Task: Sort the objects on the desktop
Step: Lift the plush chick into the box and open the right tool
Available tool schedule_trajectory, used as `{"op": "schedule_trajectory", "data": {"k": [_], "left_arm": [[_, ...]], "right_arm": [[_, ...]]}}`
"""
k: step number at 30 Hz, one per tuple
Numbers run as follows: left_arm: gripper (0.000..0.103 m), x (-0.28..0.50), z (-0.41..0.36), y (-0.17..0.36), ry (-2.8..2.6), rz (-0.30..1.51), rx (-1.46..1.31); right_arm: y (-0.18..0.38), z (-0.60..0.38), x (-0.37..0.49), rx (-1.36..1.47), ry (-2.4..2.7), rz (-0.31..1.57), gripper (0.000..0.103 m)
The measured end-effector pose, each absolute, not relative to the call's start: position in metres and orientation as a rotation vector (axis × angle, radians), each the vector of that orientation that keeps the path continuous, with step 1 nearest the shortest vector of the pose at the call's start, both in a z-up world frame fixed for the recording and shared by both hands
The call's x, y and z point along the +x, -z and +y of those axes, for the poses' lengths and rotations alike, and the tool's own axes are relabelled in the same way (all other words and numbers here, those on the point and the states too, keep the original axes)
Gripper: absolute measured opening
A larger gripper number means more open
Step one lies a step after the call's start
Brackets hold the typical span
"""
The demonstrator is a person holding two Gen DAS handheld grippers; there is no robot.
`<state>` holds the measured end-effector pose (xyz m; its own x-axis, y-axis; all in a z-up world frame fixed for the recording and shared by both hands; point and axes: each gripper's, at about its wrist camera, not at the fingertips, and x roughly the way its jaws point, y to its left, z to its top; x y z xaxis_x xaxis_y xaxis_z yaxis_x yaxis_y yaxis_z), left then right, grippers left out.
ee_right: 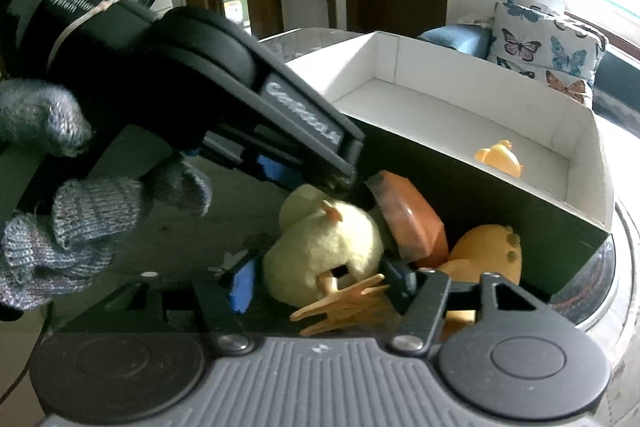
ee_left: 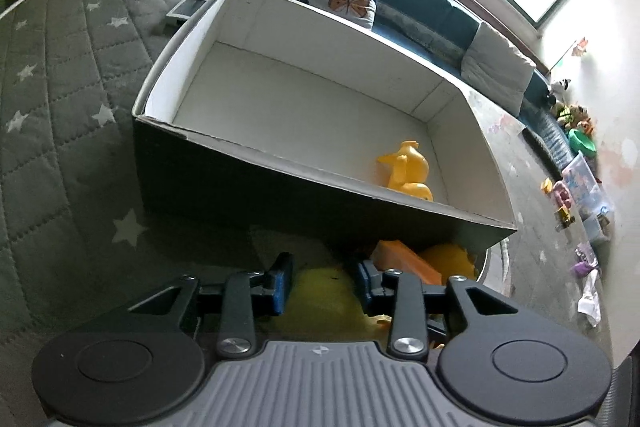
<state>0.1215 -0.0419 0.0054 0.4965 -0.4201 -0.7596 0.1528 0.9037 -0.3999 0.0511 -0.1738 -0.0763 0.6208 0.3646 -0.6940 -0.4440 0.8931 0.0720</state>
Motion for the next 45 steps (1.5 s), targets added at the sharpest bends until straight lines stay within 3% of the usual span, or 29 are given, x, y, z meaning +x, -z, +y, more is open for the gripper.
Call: {"op": "schedule_trajectory", "data": {"k": [10, 17, 28, 45], "left_arm": [[0.031, 0.109, -0.04, -0.018, 0.327, 0.987, -0.275], [0.031, 0.099, -0.045, -0.057, 0.332, 0.894, -0.243], [0.03, 0.146, -0.067, -0.098, 0.36, 0.779, -0.232], [0.029, 0.243, -0.07, -0.04, 0.318, 0.921, -0.266]], "right_arm": [[0.072, -0.174, 0.041, -0.077, -0.491, 0.757, 0.062], [0.045, -0.182, 0.037, -0.048, -0.501, 0.682, 0.062], [0.005, -0.206, 0.07, -0.048, -0.445, 0.554, 0.062], [0.046, -0.225, 0.173, 0.025, -0.428, 0.726, 0.062]]}}
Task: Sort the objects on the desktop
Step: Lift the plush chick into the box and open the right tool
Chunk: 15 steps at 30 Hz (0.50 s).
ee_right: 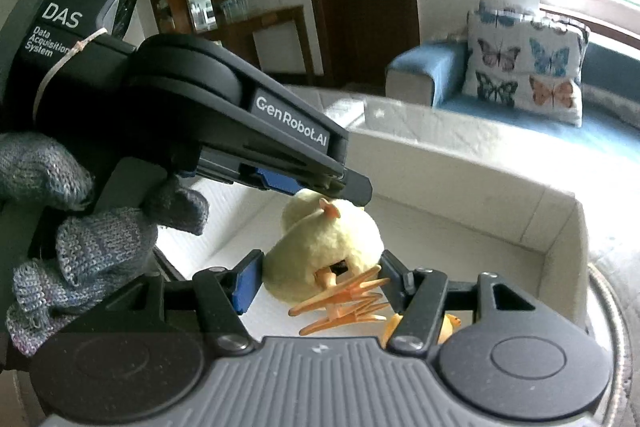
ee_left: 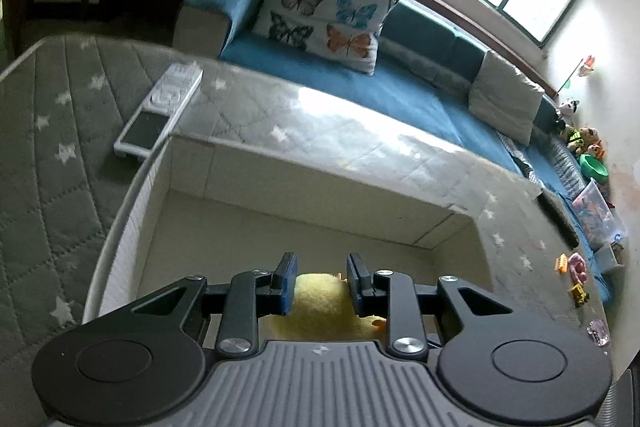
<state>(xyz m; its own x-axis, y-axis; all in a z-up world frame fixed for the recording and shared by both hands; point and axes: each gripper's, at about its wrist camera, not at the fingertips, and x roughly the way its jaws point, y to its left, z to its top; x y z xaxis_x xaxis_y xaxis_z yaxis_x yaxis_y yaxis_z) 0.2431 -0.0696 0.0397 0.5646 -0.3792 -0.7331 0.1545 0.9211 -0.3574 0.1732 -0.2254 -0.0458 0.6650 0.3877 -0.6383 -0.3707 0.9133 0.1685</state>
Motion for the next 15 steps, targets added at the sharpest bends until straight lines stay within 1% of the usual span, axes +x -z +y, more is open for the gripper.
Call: {"op": "schedule_trajectory", "data": {"k": [7, 15], "left_arm": [[0.029, 0.256, -0.068, -0.017, 0.306, 0.976, -0.271], [0.028, 0.25, -0.066, -0.017, 0.298, 0.968, -0.267]], "right_arm": [[0.065, -0.223, 0.186, 0.026, -0.426, 0.808, 0.062], [0.07, -0.224, 0.175, 0.042, -0.416, 0.823, 0.064]]}}
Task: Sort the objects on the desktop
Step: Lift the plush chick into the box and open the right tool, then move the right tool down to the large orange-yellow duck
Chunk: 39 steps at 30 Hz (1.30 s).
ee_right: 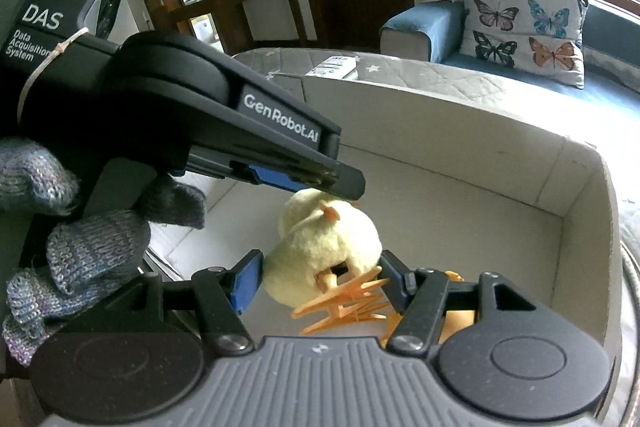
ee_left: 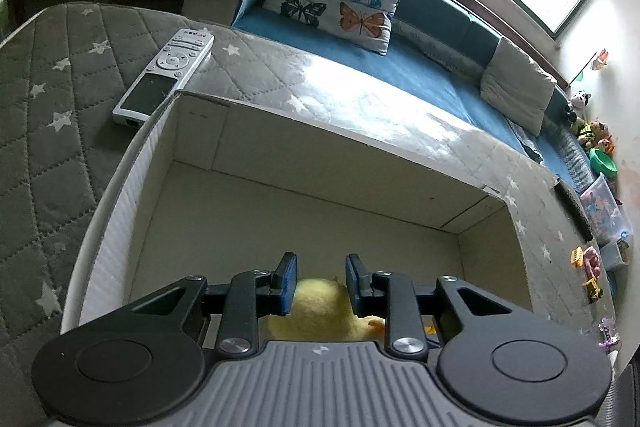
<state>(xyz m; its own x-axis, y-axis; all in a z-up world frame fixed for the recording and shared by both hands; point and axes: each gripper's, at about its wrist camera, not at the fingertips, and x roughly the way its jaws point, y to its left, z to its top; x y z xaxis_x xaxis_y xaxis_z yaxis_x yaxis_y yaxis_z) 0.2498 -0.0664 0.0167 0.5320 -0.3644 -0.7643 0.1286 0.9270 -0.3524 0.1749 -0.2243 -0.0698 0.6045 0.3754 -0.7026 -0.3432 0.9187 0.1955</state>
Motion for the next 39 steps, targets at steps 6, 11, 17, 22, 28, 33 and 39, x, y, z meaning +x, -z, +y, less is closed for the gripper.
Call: {"op": "schedule_trajectory", "data": {"k": [6, 11, 17, 22, 28, 33, 39], "left_arm": [[0.028, 0.236, -0.065, -0.026, 0.289, 0.942, -0.256], [0.028, 0.217, -0.066, -0.037, 0.283, 0.908, -0.233], [0.029, 0.189, -0.067, -0.048, 0.288, 0.874, -0.224], [0.029, 0.168, -0.071, -0.056, 0.286, 0.85, -0.207], [0.029, 0.142, -0.075, -0.062, 0.288, 0.828, -0.194], [0.029, 0.123, -0.08, -0.064, 0.305, 0.811, -0.182], [0.029, 0.101, -0.088, -0.058, 0.334, 0.816, -0.173]], "right_arm": [[0.057, -0.23, 0.163, 0.033, -0.396, 0.778, 0.074], [0.042, -0.235, 0.149, 0.004, -0.389, 0.734, 0.08], [0.026, -0.24, 0.127, -0.024, -0.383, 0.679, 0.084], [0.016, -0.243, 0.097, -0.065, -0.388, 0.638, 0.087], [0.013, -0.248, 0.067, -0.106, -0.376, 0.609, 0.088], [0.013, -0.251, 0.043, -0.136, -0.359, 0.593, 0.089], [0.023, -0.259, 0.014, -0.134, -0.345, 0.606, 0.089]]}}
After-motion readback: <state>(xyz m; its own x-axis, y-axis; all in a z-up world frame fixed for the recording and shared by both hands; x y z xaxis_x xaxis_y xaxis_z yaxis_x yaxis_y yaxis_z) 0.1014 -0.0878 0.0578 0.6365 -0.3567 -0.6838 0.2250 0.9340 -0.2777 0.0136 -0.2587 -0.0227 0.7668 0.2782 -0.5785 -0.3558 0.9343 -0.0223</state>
